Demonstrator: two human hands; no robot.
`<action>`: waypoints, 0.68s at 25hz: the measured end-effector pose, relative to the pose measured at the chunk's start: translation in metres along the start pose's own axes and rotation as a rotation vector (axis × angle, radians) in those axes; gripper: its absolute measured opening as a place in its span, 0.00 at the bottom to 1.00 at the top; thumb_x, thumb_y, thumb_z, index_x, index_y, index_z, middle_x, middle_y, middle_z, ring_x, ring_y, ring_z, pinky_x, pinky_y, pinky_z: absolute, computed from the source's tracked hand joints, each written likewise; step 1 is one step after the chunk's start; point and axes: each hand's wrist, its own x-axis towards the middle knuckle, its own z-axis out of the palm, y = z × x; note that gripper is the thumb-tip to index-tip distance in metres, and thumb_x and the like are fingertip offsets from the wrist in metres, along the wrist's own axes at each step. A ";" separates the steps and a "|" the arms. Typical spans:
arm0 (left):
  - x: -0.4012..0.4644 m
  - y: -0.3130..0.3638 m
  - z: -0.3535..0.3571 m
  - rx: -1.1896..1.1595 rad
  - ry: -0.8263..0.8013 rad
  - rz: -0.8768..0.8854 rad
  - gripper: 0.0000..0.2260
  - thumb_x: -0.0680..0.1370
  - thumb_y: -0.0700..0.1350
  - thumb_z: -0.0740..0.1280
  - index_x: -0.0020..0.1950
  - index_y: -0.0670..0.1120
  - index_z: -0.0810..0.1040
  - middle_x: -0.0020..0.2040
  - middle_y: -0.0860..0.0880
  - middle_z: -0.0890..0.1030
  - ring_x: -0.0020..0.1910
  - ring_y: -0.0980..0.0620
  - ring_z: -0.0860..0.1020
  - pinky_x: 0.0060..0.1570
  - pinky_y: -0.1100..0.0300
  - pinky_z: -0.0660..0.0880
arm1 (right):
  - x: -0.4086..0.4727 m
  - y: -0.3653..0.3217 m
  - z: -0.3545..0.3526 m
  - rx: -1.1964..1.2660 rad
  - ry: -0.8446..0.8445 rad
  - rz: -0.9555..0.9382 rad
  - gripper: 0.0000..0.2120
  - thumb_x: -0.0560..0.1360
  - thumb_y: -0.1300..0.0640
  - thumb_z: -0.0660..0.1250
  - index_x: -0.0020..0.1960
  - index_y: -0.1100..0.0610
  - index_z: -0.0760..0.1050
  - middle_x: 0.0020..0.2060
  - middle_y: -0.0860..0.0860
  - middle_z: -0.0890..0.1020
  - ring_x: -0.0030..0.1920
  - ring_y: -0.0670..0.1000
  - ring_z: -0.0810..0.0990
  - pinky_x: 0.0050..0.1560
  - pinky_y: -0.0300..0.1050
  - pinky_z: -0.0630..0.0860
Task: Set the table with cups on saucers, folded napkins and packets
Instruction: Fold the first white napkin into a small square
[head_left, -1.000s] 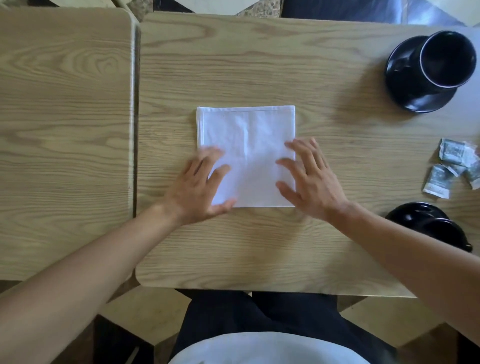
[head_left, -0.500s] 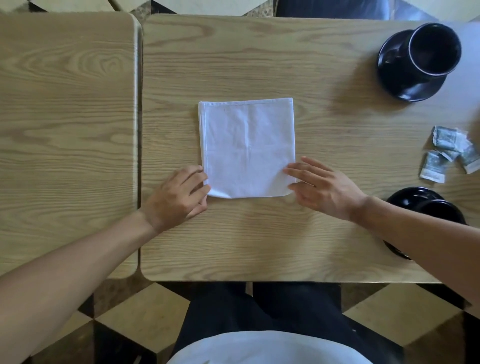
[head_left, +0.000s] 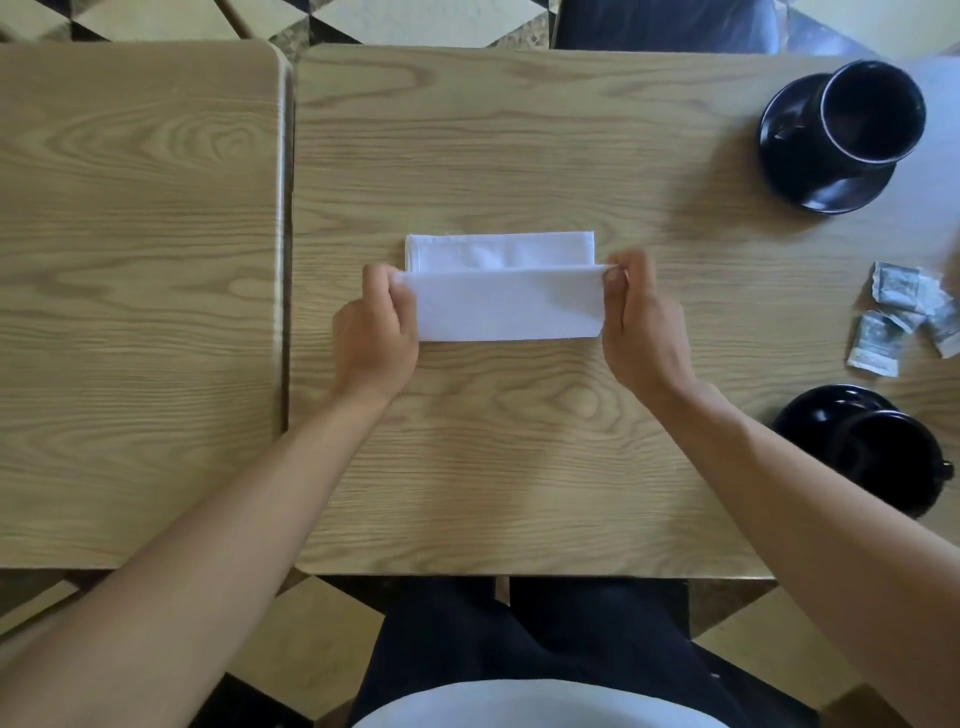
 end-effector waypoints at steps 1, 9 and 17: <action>0.013 0.003 0.008 0.038 -0.003 -0.057 0.12 0.83 0.45 0.54 0.52 0.38 0.72 0.33 0.46 0.73 0.32 0.39 0.73 0.35 0.53 0.59 | 0.012 -0.005 0.005 -0.022 0.006 0.043 0.12 0.83 0.43 0.47 0.56 0.46 0.65 0.29 0.42 0.73 0.30 0.54 0.74 0.30 0.46 0.61; 0.051 0.008 0.038 0.356 -0.068 -0.121 0.11 0.83 0.42 0.55 0.54 0.35 0.72 0.40 0.32 0.81 0.39 0.30 0.79 0.34 0.48 0.64 | 0.054 -0.011 0.028 -0.239 -0.034 0.215 0.11 0.83 0.49 0.48 0.57 0.51 0.67 0.32 0.49 0.70 0.37 0.60 0.71 0.39 0.50 0.64; 0.050 0.006 0.036 0.375 -0.029 -0.104 0.10 0.83 0.43 0.55 0.54 0.38 0.71 0.38 0.36 0.82 0.36 0.33 0.79 0.33 0.50 0.63 | 0.047 -0.011 0.034 -0.241 0.130 0.250 0.12 0.84 0.47 0.55 0.61 0.52 0.71 0.43 0.53 0.83 0.43 0.60 0.80 0.40 0.48 0.63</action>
